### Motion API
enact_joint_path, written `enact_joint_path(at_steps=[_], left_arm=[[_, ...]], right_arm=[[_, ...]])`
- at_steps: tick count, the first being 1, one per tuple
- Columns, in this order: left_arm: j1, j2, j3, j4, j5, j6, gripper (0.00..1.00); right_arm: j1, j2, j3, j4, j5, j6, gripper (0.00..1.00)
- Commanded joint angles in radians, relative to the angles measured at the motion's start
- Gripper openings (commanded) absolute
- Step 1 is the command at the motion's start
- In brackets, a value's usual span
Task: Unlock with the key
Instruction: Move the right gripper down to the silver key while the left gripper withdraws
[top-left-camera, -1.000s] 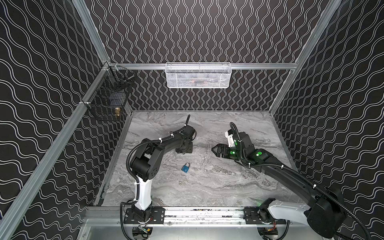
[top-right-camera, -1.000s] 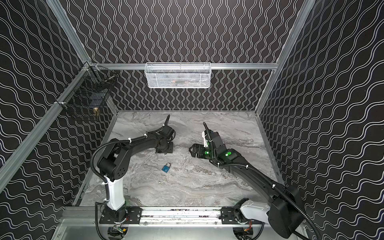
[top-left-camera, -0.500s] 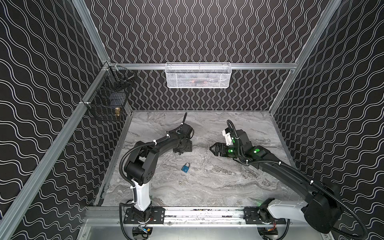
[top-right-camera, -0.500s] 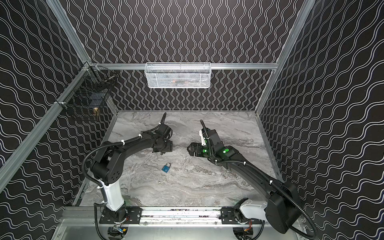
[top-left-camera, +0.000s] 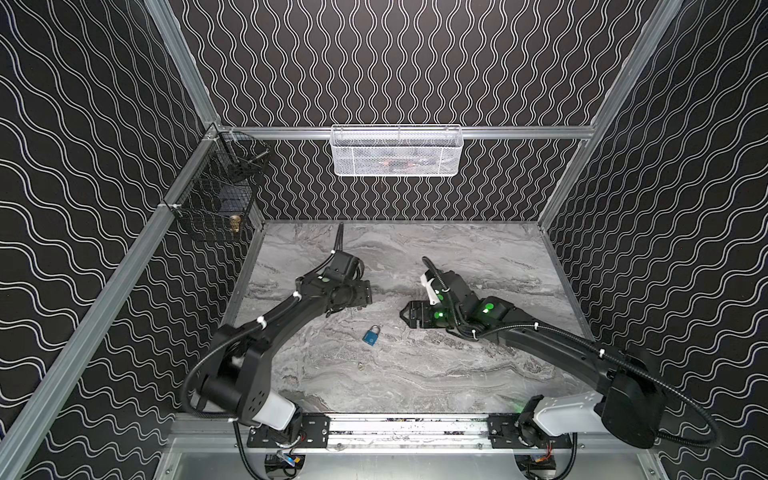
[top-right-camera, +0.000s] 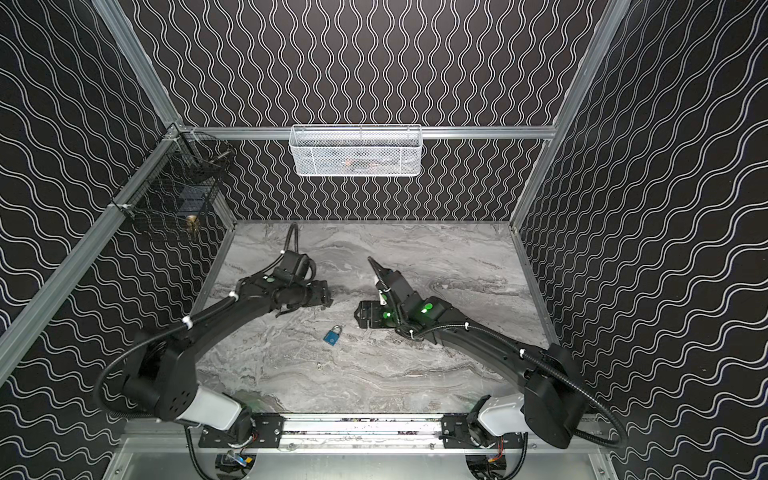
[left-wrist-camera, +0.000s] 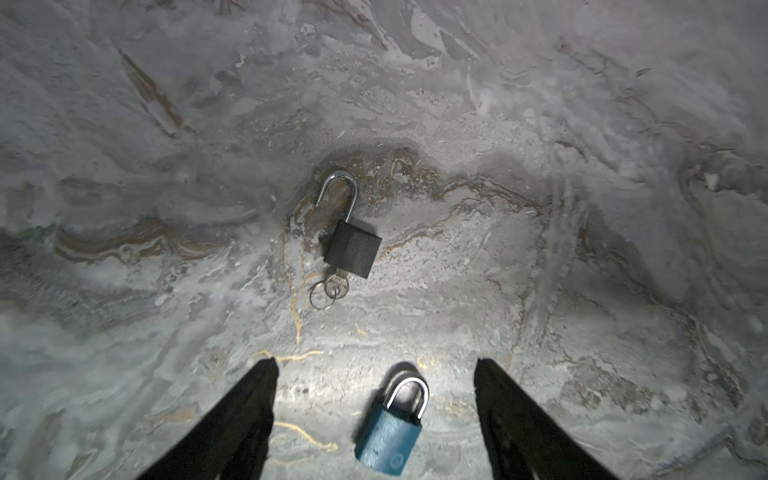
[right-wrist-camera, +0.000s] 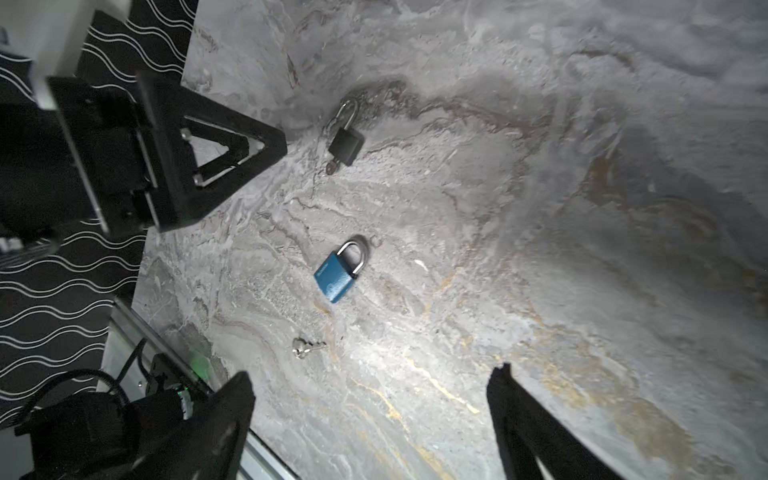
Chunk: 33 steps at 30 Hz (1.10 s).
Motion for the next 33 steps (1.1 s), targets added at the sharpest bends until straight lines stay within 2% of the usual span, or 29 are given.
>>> enact_joint_path(at_steps=[1, 7, 11, 15, 21, 27, 33], left_arm=[[0.016, -0.101, -0.061, 0.006, 0.022, -0.024, 0.78], [0.034, -0.323, -0.159, -0.081, -0.001, -0.031, 0.79], [0.039, -0.443, -0.197, -0.153, -0.023, -0.049, 0.82], [0.039, -0.534, -0.216, -0.211, -0.046, -0.074, 0.82], [0.039, -0.634, -0.234, -0.282, -0.085, -0.103, 0.82], [0.039, -0.692, -0.238, -0.337, -0.124, -0.121, 0.82], [0.039, -0.736, -0.243, -0.362, -0.152, -0.138, 0.82]], right_arm=[[0.074, 0.036, 0.023, 0.001, 0.088, 0.081, 0.89], [0.204, 0.147, 0.084, -0.05, 0.173, 0.145, 0.88], [0.278, 0.228, 0.125, -0.061, 0.196, 0.167, 0.87], [0.318, 0.322, 0.181, -0.061, 0.189, 0.136, 0.81], [0.336, 0.44, 0.255, -0.052, 0.119, 0.06, 0.71], [0.356, 0.504, 0.314, -0.065, 0.105, 0.021, 0.57], [0.364, 0.577, 0.351, -0.079, 0.103, 0.007, 0.47]])
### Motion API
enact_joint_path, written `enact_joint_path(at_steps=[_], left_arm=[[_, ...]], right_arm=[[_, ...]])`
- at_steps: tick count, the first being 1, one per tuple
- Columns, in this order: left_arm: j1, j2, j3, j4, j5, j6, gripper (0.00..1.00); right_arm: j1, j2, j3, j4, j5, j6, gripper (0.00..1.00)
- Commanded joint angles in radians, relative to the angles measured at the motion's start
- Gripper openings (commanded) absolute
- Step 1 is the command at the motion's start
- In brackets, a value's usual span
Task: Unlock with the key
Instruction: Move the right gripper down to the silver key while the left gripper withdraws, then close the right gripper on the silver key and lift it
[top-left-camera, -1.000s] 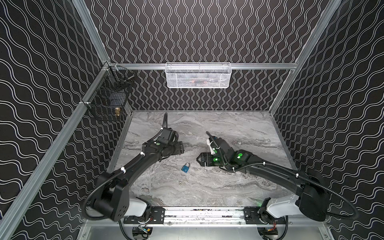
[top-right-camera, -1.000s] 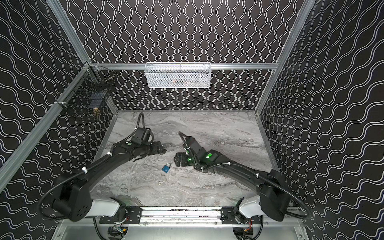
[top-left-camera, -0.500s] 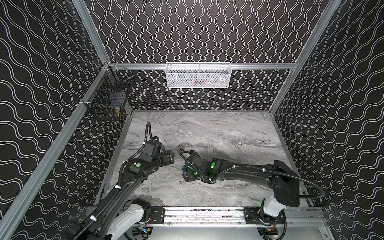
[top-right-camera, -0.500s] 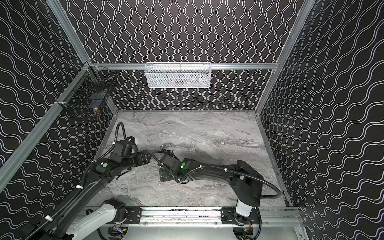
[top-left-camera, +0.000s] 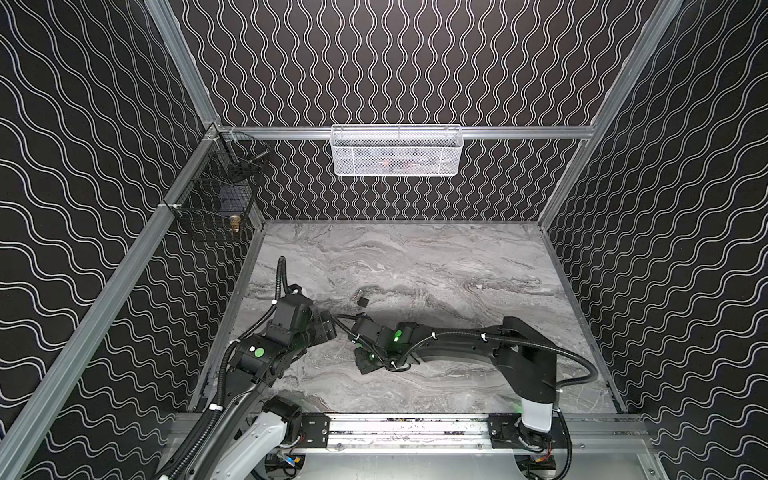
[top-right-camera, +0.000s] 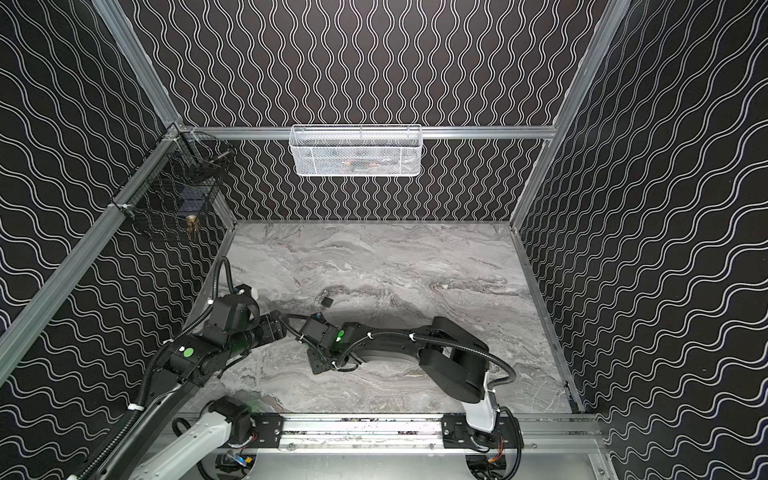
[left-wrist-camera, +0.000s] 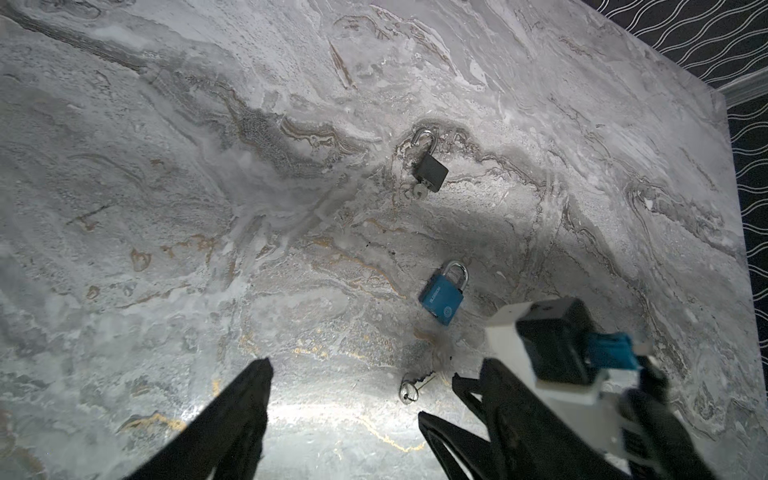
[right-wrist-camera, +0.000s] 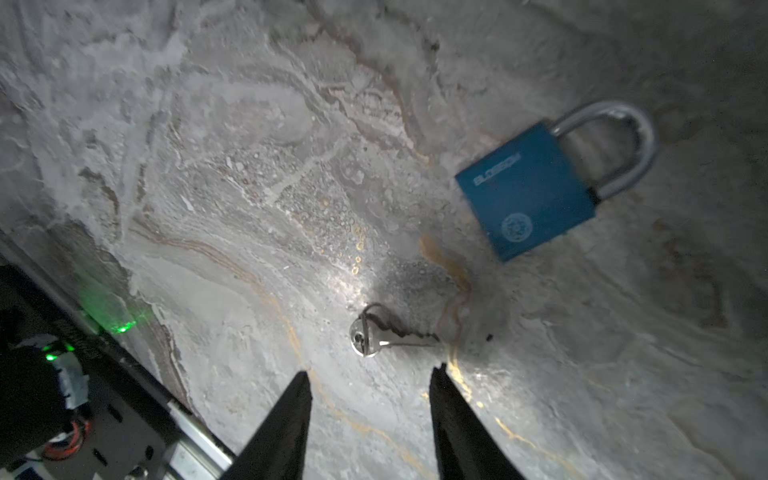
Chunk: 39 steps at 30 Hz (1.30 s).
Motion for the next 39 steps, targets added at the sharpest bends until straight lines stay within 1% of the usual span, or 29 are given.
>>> enact_joint_path(at_steps=[1, 9, 15, 25, 27, 29, 39], left_arm=[[0.001, -0.02, -0.002, -0.034, -0.039, -0.024, 0.82], [0.001, -0.039, -0.011, -0.04, -0.049, -0.035, 0.82], [0.001, -0.048, -0.013, -0.044, -0.064, -0.045, 0.82], [0.002, -0.046, -0.012, -0.049, -0.069, -0.046, 0.82], [0.002, -0.049, -0.017, -0.047, -0.075, -0.046, 0.82], [0.001, -0.053, -0.021, -0.044, -0.075, -0.046, 0.82], [0.001, -0.035, -0.028, -0.028, -0.06, -0.047, 0.82]], right_arm=[[0.003, 0.023, 0.03, -0.015, 0.003, -0.021, 0.46], [0.005, 0.053, 0.057, -0.023, 0.019, -0.041, 0.36], [0.006, 0.073, 0.063, -0.028, 0.011, -0.045, 0.31], [0.015, 0.102, 0.083, -0.031, 0.009, -0.058, 0.25], [0.016, 0.106, 0.089, -0.037, 0.014, -0.064, 0.22], [0.016, 0.109, 0.089, -0.037, 0.017, -0.065, 0.21], [0.018, 0.102, 0.087, -0.042, 0.021, -0.07, 0.09]])
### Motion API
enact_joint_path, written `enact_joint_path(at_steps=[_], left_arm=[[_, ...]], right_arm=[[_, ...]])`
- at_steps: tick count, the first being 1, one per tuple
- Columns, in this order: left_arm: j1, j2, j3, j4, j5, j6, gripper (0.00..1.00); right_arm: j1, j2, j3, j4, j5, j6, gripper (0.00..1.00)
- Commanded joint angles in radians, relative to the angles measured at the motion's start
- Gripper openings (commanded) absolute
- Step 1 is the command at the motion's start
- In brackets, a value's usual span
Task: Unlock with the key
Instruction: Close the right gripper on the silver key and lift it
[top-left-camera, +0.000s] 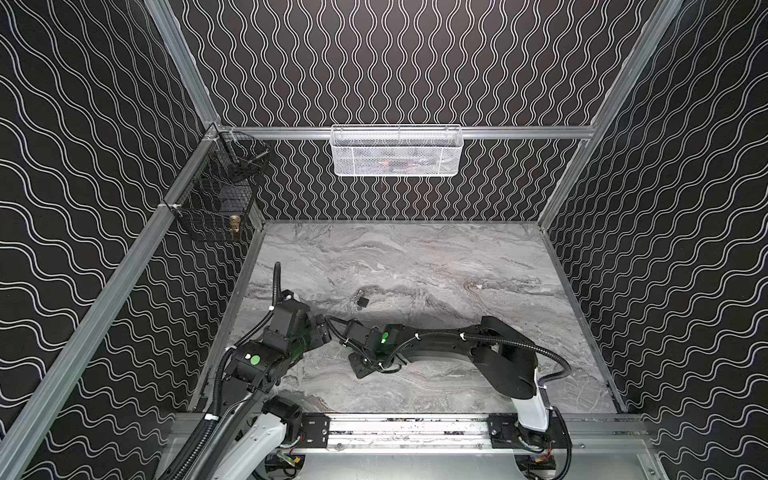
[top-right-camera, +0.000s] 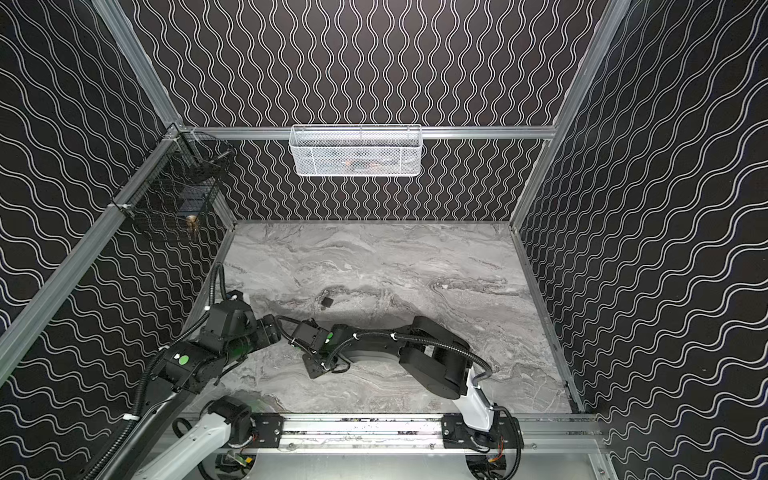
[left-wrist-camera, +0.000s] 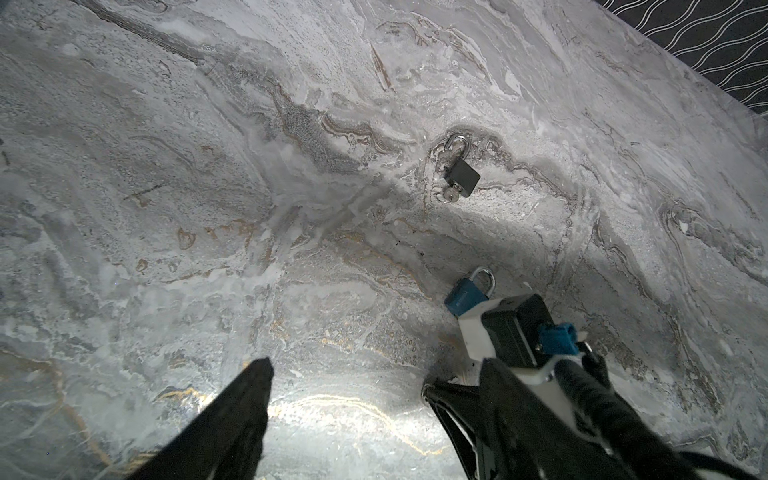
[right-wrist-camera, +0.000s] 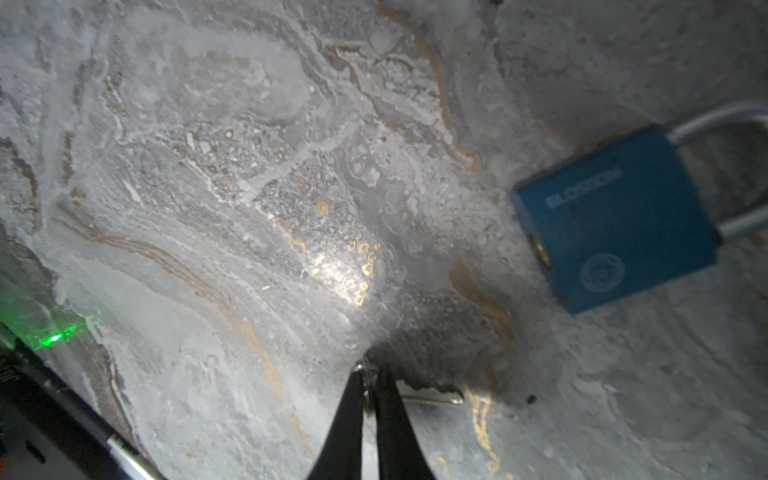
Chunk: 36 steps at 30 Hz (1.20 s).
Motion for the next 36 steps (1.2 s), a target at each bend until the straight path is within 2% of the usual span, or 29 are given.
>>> enact_joint_path(at_steps=[1, 9, 12, 21, 28, 36], left_arm=[[0.001, 0.001, -0.007, 0.018, 0.007, -0.017, 0.82], [0.001, 0.004, -0.005, 0.028, 0.018, -0.019, 0.82], [0.001, 0.011, 0.002, 0.032, 0.025, -0.018, 0.82], [0.001, 0.029, 0.069, 0.094, 0.066, 0.016, 0.81], [0.001, 0.016, 0.067, 0.244, 0.157, 0.091, 0.79], [0.002, -0.064, -0.048, 0.503, 0.271, 0.264, 0.77]], right_arm=[[0.003, -0.012, 0.003, -0.008, 0.013, -0.009, 0.08], [0.001, -0.069, -0.041, 0.035, 0.008, -0.003, 0.0], [-0.011, -0.103, -0.058, 0.049, 0.007, 0.003, 0.0], [-0.079, -0.311, -0.144, 0.088, 0.013, 0.002, 0.0], [-0.175, -0.48, -0.215, 0.101, -0.032, -0.012, 0.0], [-0.276, -0.626, -0.269, 0.072, -0.09, -0.047, 0.0]])
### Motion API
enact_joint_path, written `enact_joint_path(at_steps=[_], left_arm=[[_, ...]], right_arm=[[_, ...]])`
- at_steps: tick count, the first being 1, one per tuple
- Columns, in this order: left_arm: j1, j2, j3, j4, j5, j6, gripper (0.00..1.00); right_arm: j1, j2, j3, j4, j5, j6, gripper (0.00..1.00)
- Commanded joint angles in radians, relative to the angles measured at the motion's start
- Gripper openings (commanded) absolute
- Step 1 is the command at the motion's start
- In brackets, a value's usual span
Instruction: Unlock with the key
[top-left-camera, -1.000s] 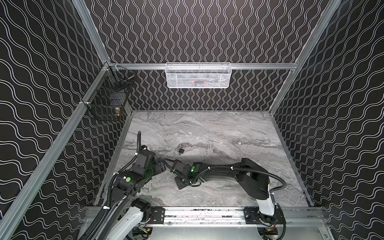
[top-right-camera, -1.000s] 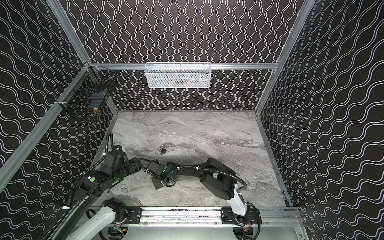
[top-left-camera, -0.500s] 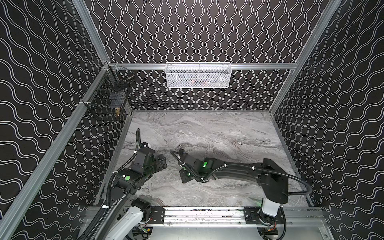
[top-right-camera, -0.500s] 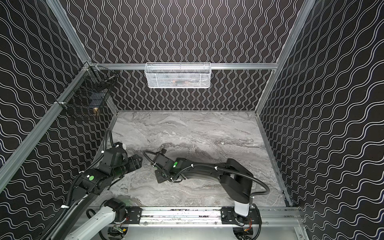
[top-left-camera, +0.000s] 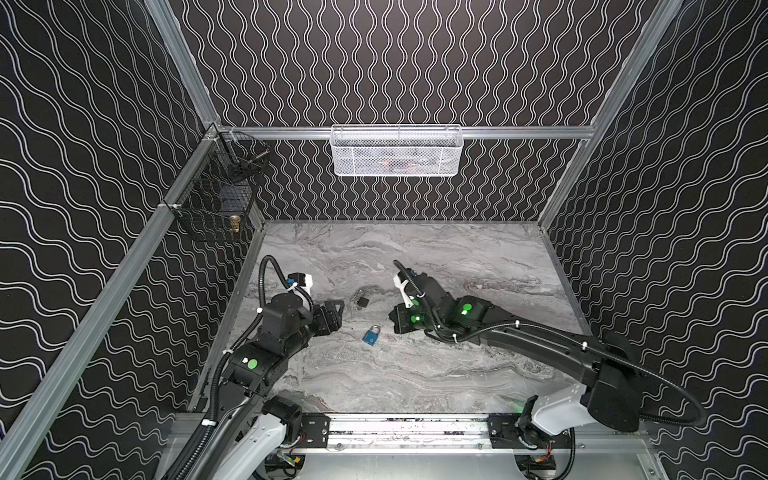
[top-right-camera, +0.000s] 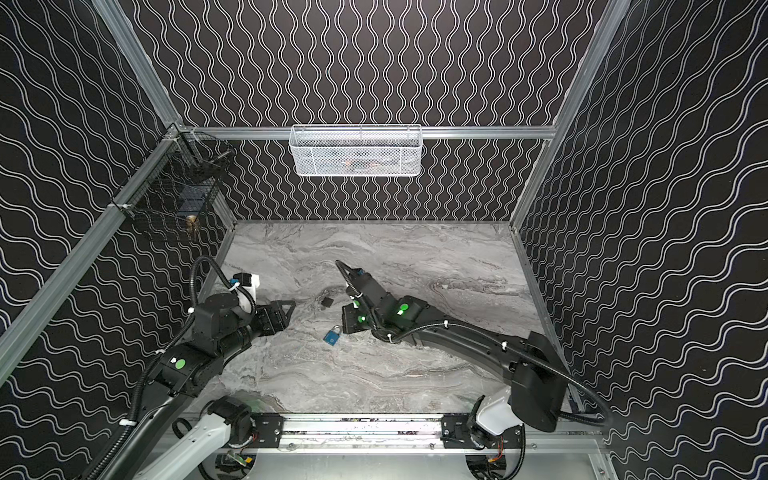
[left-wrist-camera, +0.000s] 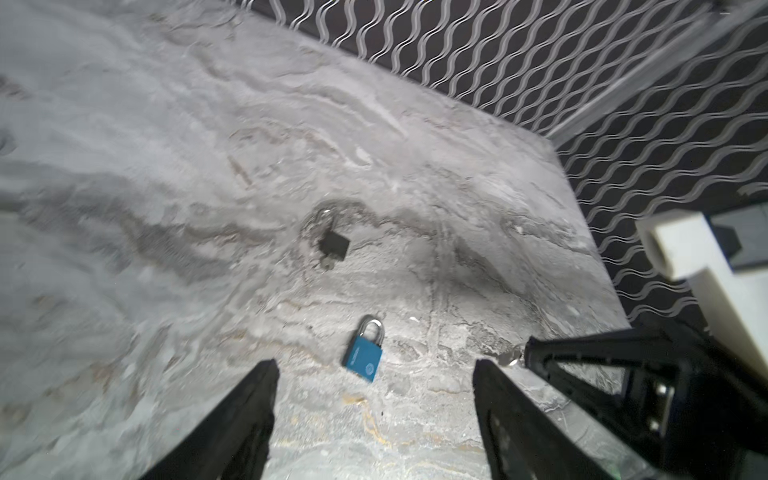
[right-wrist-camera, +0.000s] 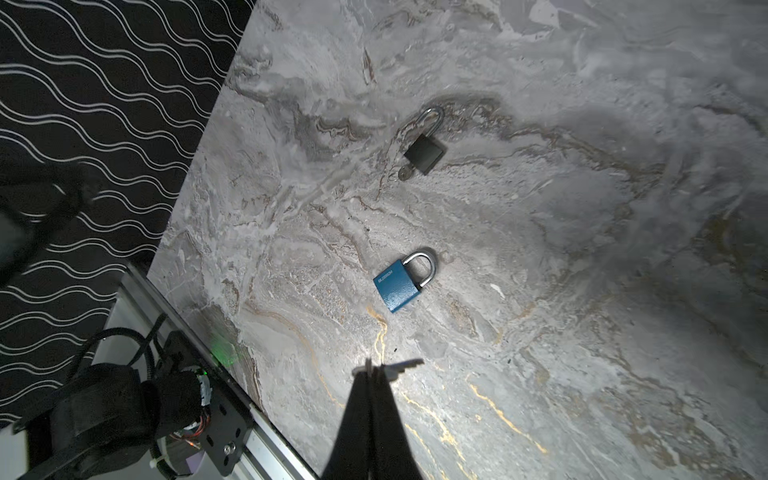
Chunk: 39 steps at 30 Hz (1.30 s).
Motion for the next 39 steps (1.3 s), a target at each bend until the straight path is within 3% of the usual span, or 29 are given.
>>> enact_joint_path(at_steps=[1, 8, 12, 25, 29, 39], left_arm=[[0.001, -0.016, -0.036, 0.181, 0.08, 0.104, 0.76], [-0.001, 0.054, -0.122, 0.459, 0.27, 0.107, 0.71], [-0.029, 0.12, -0.17, 0.643, 0.326, 0.097, 0.71], [-0.346, 0.296, -0.264, 1.029, 0.184, 0.354, 0.69], [-0.383, 0.337, -0.303, 1.172, 0.174, 0.393, 0.68], [-0.434, 0.46, -0.26, 1.281, 0.159, 0.448, 0.64]], right_arm=[[-0.022, -0.043, -0.009, -0.014, -0.036, -0.024, 0.0], [-0.083, -0.129, -0.012, -0.047, -0.109, -0.04, 0.0], [-0.117, -0.165, -0.007, -0.071, -0.156, -0.045, 0.0], [-0.154, -0.253, 0.025, -0.143, -0.206, -0.03, 0.0], [-0.155, -0.264, 0.042, -0.155, -0.222, -0.018, 0.0], [-0.155, -0.277, 0.041, -0.117, -0.259, 0.008, 0.0]])
